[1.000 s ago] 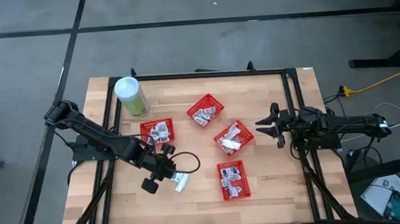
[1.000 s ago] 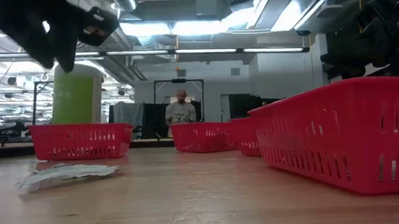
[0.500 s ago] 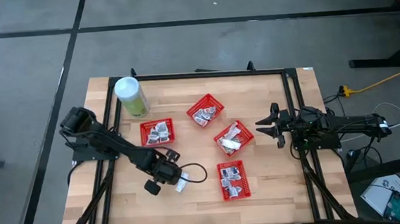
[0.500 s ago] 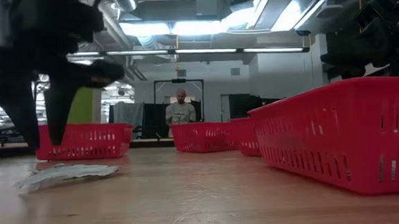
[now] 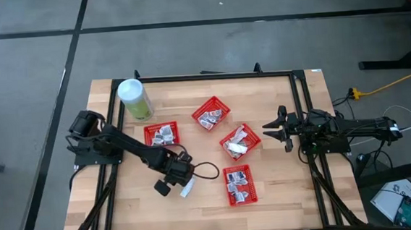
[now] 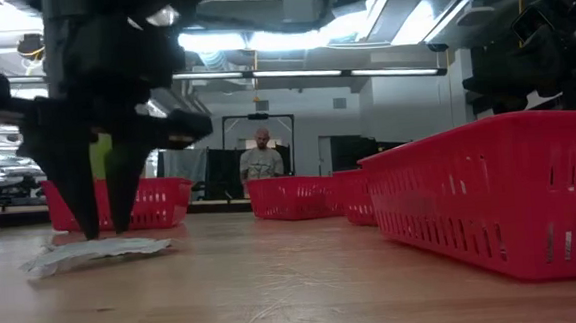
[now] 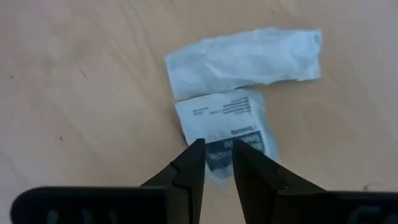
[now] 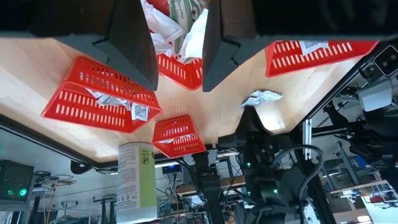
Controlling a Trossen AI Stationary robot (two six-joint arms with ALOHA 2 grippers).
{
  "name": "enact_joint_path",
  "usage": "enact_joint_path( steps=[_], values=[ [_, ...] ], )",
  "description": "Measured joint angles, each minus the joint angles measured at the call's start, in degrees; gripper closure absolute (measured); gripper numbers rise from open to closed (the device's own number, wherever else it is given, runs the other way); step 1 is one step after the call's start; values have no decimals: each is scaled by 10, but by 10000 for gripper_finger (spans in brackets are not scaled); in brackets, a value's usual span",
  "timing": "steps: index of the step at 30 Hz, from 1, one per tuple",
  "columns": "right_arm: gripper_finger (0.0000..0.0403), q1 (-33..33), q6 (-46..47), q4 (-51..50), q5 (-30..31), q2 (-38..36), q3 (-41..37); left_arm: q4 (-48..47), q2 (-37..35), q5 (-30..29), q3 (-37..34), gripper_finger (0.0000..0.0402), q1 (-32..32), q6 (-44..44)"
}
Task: Pick & Place First Aid Supplies
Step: Put the gray towelette pack into the red container
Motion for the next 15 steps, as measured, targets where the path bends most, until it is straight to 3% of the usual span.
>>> enact_joint_path(
  steps=[10, 15],
  values=[
    [276, 0, 0, 0, 0, 0, 0, 23, 56, 43, 5, 327, 32, 38],
    [276, 0, 0, 0, 0, 0, 0, 21, 57, 63, 3, 348, 45, 34]
  ],
)
